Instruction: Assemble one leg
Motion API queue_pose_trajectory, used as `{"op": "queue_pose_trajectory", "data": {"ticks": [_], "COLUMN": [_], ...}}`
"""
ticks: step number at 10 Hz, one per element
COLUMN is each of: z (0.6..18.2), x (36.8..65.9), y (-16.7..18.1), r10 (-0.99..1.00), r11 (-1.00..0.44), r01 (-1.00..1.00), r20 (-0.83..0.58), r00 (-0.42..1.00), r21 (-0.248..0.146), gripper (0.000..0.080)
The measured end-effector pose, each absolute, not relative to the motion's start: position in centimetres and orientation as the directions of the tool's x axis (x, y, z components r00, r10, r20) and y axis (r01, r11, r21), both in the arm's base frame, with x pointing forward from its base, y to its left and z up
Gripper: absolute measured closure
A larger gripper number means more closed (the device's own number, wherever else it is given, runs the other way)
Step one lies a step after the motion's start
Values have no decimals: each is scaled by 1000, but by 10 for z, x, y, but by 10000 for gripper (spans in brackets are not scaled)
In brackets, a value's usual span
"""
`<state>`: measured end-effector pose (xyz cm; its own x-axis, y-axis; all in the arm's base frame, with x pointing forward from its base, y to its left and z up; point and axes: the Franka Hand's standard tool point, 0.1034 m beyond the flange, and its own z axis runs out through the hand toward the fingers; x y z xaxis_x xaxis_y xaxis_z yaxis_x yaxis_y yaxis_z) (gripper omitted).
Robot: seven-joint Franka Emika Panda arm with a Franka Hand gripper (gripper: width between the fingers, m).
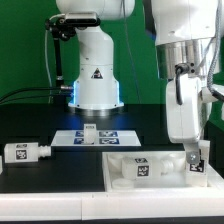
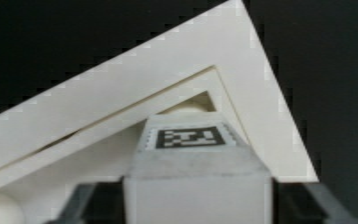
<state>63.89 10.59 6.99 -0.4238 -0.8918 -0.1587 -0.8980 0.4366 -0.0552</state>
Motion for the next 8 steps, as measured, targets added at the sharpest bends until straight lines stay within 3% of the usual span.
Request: {"op": "queue_pose_trajectory", "data": {"ticks": [1,2,3,4,6,8], "z": [70,70,71,84,123,125], "x": [639,639,639,641,652,653], "y": [106,106,108,116,119,117], "r10": [-893,-894,-898,-910,-916,-917], "r11": [435,431,424,393,370,368], "r01": [-899,-900,-904,-917,-922,-922], "r20": [-158,-158,-159,-170,-211,-212], "r00": [-422,-419,-411,-378,-340,-338], "r21": [-55,-56,-58,-69,-118,-122], "gripper": [264,183,183,156,150,150]}}
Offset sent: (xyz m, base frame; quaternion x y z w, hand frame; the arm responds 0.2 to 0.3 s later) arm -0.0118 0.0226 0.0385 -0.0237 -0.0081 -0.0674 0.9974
